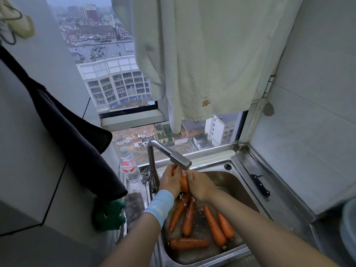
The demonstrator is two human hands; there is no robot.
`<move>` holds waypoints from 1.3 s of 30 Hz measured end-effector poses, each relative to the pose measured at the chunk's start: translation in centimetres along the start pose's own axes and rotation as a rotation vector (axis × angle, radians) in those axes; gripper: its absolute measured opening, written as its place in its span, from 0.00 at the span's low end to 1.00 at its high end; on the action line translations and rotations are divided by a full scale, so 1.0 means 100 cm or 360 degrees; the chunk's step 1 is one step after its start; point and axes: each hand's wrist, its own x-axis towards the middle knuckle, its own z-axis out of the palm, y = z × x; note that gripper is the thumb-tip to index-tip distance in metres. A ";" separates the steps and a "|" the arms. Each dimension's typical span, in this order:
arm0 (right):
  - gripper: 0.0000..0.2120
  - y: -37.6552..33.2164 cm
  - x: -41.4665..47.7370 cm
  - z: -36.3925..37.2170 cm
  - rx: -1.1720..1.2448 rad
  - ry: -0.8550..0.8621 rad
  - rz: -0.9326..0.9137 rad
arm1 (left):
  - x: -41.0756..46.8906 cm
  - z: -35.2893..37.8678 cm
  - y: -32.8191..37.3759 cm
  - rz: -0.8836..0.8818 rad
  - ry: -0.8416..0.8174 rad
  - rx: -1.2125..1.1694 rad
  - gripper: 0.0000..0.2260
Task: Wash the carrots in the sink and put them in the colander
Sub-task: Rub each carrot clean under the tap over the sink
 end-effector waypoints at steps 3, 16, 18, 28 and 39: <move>0.22 0.011 0.008 -0.006 0.0195 -0.0099 0.0117 | 0.006 -0.012 0.000 -0.0291 -0.0370 -0.0554 0.08; 0.23 0.007 0.004 0.002 -0.0050 0.0148 0.0109 | 0.007 0.003 -0.009 -0.0330 -0.0069 -0.0477 0.11; 0.30 0.014 0.012 0.003 0.0053 0.0169 0.0245 | 0.009 0.000 -0.014 -0.0334 -0.0185 -0.0500 0.11; 0.22 0.010 0.000 0.006 0.0344 -0.0130 0.0079 | 0.020 0.009 -0.011 -0.0680 0.0031 -0.0873 0.10; 0.26 0.013 0.016 -0.005 0.0749 -0.0017 0.0340 | 0.008 0.002 -0.002 -0.0559 -0.0331 -0.1264 0.13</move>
